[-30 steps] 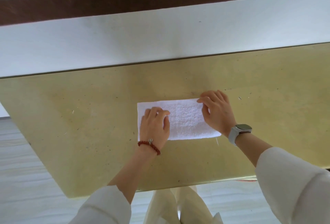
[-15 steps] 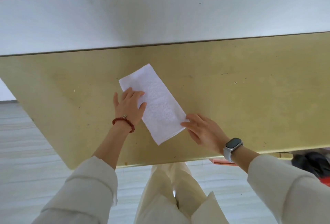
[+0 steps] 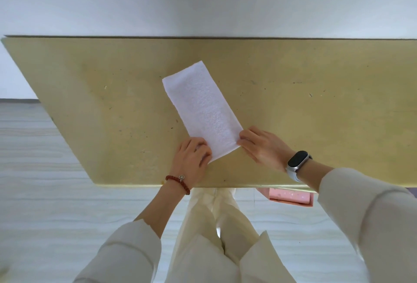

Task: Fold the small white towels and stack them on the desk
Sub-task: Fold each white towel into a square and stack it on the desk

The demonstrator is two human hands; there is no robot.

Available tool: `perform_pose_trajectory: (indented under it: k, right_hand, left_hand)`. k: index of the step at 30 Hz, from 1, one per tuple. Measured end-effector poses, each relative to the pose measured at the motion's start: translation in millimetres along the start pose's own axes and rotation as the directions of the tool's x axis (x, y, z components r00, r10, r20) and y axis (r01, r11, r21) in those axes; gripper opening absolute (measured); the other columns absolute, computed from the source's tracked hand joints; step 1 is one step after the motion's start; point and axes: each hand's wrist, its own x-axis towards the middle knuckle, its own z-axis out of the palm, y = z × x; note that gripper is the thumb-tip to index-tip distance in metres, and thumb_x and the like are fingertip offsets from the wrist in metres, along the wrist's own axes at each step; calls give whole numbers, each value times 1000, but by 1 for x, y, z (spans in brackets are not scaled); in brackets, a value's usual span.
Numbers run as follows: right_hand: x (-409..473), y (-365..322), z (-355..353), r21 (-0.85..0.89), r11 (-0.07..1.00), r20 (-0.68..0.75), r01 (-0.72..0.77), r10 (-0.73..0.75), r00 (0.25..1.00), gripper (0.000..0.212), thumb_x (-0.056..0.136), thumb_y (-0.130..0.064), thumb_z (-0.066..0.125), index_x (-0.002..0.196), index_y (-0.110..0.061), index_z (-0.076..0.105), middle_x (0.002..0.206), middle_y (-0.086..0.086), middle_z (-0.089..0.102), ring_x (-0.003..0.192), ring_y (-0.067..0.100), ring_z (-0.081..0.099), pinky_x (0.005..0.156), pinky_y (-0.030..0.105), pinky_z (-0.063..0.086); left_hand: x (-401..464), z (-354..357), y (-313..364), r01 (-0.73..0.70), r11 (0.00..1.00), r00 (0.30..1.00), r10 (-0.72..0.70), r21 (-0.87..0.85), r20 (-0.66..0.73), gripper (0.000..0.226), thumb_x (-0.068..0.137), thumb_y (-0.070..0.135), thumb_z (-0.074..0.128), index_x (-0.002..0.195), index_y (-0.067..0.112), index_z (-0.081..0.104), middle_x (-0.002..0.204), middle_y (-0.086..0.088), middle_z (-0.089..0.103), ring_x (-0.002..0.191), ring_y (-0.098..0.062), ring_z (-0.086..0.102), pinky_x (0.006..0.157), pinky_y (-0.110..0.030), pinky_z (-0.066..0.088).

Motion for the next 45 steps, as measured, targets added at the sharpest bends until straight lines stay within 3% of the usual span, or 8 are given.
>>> perform_pose_trajectory:
  k: [6,9,14,18,22,29,36,45]
  right_hand:
    - [8,-6,6,-148,989,-35,-12,6,999,31,72,14,31,62,-4,55,67,11,57,51,25,48,38,30,40]
    - [18,-8,-2,-218,976,81,1,17,997,19,56,9,60,59,-8,54,65,7,55,51,22,49,36,26,35]
    - [18,-16,-14,12,971,-41,-239,239,970,16,75,-12,43,70,-5,56,79,8,62,47,23,52,33,20,24]
    - [12,-18,-20,187,927,-88,-324,345,935,17,81,-14,37,83,-5,50,97,13,64,46,28,52,34,24,36]
    - [0,-16,-17,264,884,25,-385,393,919,20,81,-1,41,93,0,56,98,16,62,78,34,60,54,41,51]
    - [7,-10,-43,303,862,-12,-406,429,903,26,81,-25,42,80,-7,61,79,3,62,75,19,49,63,26,41]
    - [81,-10,-55,666,473,146,-577,677,722,4,91,-16,53,90,-14,56,80,-17,57,76,-3,54,65,3,38]
    - [157,11,-14,524,453,231,-721,739,632,14,96,-20,41,98,-9,49,82,9,59,64,19,47,61,35,39]
  left_hand:
    - [-10,0,9,3,989,999,-8,146,31,27,70,42,55,73,16,60,95,-2,61,91,-19,51,78,-30,44]
    - [-3,-1,29,119,964,982,-150,237,118,43,53,49,76,70,14,57,87,-4,60,79,-27,58,71,-33,49]
    - [8,6,48,261,913,958,-284,312,28,35,49,34,78,70,14,58,81,-4,60,71,-26,59,68,-34,48]
    - [4,5,37,174,962,980,-149,211,-130,7,67,16,59,73,16,62,83,1,65,74,-24,62,81,-31,33]
    - [2,-13,36,102,992,991,-96,67,-94,24,80,17,44,80,11,67,77,0,70,77,-22,66,86,-25,30]
    - [10,-41,41,395,831,911,-408,-392,53,21,82,38,43,82,21,55,68,3,59,61,-13,54,53,-18,36]
    - [49,-55,18,476,651,789,-613,-591,-41,13,95,20,46,87,10,50,63,9,43,58,-6,40,49,-13,32]
    - [95,-48,-25,581,563,676,-736,-588,-37,10,94,22,47,91,15,54,67,11,48,61,-3,43,52,-9,32]
